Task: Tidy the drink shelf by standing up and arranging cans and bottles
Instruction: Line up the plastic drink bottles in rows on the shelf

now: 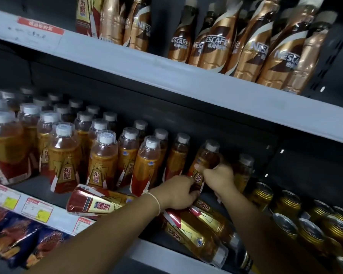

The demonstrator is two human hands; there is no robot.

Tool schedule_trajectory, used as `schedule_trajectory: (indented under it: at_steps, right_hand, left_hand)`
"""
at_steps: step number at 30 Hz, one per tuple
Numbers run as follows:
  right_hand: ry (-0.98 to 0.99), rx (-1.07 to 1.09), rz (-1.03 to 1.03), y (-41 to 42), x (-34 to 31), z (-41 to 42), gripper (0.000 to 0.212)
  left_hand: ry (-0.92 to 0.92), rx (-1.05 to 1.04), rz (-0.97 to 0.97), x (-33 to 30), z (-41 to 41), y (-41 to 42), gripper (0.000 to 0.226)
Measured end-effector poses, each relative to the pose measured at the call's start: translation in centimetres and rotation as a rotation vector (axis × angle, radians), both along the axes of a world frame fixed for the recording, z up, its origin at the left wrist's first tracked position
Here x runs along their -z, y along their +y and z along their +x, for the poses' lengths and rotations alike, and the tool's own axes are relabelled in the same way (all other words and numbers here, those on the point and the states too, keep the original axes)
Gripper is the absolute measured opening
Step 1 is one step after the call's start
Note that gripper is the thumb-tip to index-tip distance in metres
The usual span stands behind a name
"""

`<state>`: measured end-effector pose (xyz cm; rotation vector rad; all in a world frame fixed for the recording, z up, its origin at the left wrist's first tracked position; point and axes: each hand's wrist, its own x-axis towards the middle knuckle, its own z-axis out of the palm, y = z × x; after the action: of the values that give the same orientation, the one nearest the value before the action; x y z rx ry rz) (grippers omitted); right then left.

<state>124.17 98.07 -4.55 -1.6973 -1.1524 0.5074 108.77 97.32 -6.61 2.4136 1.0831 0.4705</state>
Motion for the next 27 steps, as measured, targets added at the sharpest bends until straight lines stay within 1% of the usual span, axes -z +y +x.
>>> schedule_trajectory:
  at_steps: [3, 7, 10, 13, 15, 16, 19, 20, 21, 24, 25, 27]
  right_hand:
    - [-0.004, -0.017, 0.018, 0.5, 1.1, -0.2, 0.040]
    - [-0.006, -0.030, 0.011, 0.8, 1.5, -0.4, 0.042]
    - [-0.031, -0.053, -0.014, 1.2, 1.5, -0.5, 0.064]
    - [-0.051, -0.074, -0.025, 1.2, 1.1, -0.2, 0.072]
    - [-0.050, -0.102, -0.050, 0.9, 0.8, 0.3, 0.073]
    - [-0.033, -0.119, -0.065, 0.7, 0.9, 0.7, 0.074]
    - [0.072, -0.161, -0.074, -0.5, 0.9, 1.8, 0.086]
    - [0.089, -0.149, -0.056, -1.1, 0.7, 2.2, 0.084]
    - [0.074, -0.111, -0.024, -1.6, 0.6, 2.7, 0.077]
    - [-0.018, 0.135, 0.137, -3.5, 0.1, 4.9, 0.032]
    - [-0.026, 0.209, 0.185, -4.0, 0.0, 5.6, 0.023]
    - [-0.041, 0.290, 0.242, -4.6, 0.0, 7.3, 0.017]
  left_hand:
    - [0.104, 0.008, 0.019, 0.8, 0.1, -0.1, 0.045]
    - [0.164, 0.005, 0.024, 1.1, 0.3, -0.2, 0.056]
    - [0.180, 0.009, 0.039, 0.9, 0.4, -0.3, 0.055]
    - [0.198, 0.005, 0.041, 0.8, 0.6, -0.4, 0.054]
    - [0.192, 0.001, 0.058, 0.8, 1.0, -0.5, 0.049]
    - [0.189, -0.001, 0.069, 0.8, 1.2, -0.6, 0.047]
    - [0.188, -0.003, 0.086, 0.6, 2.1, -0.9, 0.045]
    - [0.193, -0.006, 0.093, 0.5, 2.5, -0.9, 0.045]
    - [0.197, -0.009, 0.105, 0.4, 2.8, -1.0, 0.043]
    - [0.189, 0.010, 0.139, 0.1, 4.3, -0.9, 0.040]
    - [0.184, 0.028, 0.141, 0.0, 4.9, -0.8, 0.038]
    - [0.174, 0.067, 0.132, 0.0, 6.1, -0.9, 0.033]
